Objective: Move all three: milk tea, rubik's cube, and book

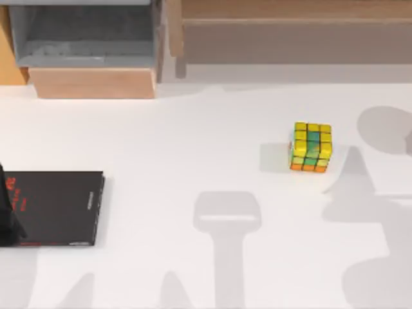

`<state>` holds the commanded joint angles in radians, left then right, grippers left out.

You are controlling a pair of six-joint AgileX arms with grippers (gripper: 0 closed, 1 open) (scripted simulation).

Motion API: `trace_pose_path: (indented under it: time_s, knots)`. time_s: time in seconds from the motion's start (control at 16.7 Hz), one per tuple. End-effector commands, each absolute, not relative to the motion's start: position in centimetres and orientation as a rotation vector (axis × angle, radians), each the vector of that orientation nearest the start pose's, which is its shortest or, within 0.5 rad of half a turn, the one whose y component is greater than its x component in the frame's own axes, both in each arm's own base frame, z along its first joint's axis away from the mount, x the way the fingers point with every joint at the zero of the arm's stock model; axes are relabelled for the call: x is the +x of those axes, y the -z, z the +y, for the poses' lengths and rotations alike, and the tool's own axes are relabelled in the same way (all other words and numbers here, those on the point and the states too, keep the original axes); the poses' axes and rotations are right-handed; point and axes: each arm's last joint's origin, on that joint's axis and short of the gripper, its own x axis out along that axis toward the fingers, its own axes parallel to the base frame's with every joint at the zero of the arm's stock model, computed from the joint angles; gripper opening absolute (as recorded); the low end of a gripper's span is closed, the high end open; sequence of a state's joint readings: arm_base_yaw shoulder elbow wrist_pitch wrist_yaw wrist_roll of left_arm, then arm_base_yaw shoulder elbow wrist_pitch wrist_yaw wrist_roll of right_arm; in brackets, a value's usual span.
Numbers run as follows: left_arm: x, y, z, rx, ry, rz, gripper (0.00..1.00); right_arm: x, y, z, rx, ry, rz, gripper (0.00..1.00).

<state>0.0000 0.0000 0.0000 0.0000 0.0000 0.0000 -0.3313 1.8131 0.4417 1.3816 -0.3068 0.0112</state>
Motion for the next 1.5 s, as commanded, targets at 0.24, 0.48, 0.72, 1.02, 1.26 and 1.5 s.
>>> trace_pose_path:
  time_s: [0.24, 0.48, 0.72, 1.02, 1.26, 1.5]
  knots:
    - [10.6, -16.0, -0.1, 0.000, 0.000, 0.000, 1.00, 28.2, -12.9, -8.4, -0.008, 0.000, -0.008, 1.00]
    - [10.6, -16.0, -0.1, 0.000, 0.000, 0.000, 1.00, 29.5, -14.3, -8.4, 0.016, -0.003, -0.033, 1.00]
    - [10.6, -16.0, -0.1, 0.000, 0.000, 0.000, 1.00, 33.8, -18.2, -7.8, 0.115, -0.024, -0.043, 1.00]
    - [10.6, -16.0, -0.1, 0.000, 0.000, 0.000, 1.00, 40.2, -23.8, -4.3, 0.302, -0.052, 0.124, 1.00]
    - [10.6, -16.0, -0.1, 0.000, 0.000, 0.000, 1.00, 43.4, -26.4, 0.8, 0.415, -0.048, 0.437, 1.00]
    - [10.6, -16.0, -0.1, 0.000, 0.000, 0.000, 1.00, 44.2, -25.9, 6.5, 0.419, -0.003, 0.851, 1.00]
